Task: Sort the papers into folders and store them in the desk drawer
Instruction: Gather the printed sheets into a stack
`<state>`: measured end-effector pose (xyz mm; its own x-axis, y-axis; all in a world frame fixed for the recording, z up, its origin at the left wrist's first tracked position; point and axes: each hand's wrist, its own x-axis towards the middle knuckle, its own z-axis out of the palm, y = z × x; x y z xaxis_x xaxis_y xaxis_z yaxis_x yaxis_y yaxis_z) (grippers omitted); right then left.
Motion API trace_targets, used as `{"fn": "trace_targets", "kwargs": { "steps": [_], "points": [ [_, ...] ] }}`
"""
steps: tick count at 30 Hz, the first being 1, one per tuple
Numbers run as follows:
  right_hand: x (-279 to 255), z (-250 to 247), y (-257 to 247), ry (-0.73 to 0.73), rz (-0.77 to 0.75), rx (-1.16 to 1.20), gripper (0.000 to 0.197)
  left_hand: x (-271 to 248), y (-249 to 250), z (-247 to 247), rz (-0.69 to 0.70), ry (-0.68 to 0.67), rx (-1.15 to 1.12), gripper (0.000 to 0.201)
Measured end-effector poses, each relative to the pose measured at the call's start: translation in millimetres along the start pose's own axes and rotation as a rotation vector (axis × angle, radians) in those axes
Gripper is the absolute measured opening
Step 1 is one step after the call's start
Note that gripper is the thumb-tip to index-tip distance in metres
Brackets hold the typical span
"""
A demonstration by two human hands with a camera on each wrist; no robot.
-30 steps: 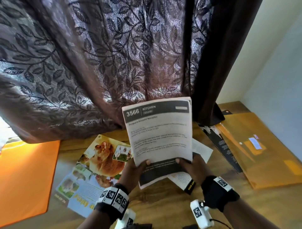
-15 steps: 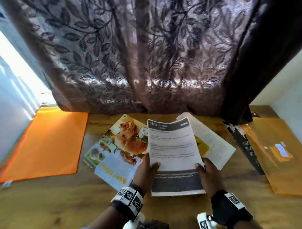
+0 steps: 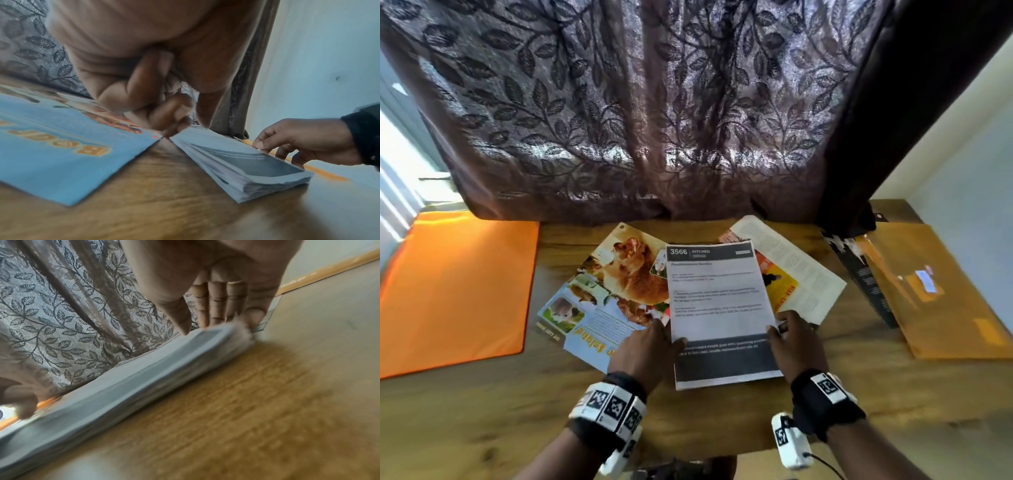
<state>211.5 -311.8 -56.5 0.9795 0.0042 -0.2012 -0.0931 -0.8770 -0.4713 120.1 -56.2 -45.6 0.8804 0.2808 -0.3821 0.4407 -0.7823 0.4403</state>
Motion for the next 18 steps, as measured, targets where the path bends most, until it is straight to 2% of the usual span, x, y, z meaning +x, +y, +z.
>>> {"fn": "trace_targets", "kwargs": {
  "steps": [3,7,13,18],
  "points": [
    [-2.5,-3.2,2.9,0.014,0.018,-0.004,0.028,5.6,-3.3,-4.8,0.049,0.053,0.054,0.037],
    [-6.9,-7.1,7.3,0.029,0.014,0.011,0.029,11.5,12.5,-6.4,0.185,0.122,0.015,0.034],
    [-4.2,-29.8,25.0,0.047,0.055,-0.014,0.027,19.8,77.9,7.6,0.357,0.086,0.003,0.027],
    [14.5,-64.8,64.3,0.026,0.057,-0.013,0.026,27.8,138.3,32.2,0.444,0.045,0.054,0.025]
  ]
}}
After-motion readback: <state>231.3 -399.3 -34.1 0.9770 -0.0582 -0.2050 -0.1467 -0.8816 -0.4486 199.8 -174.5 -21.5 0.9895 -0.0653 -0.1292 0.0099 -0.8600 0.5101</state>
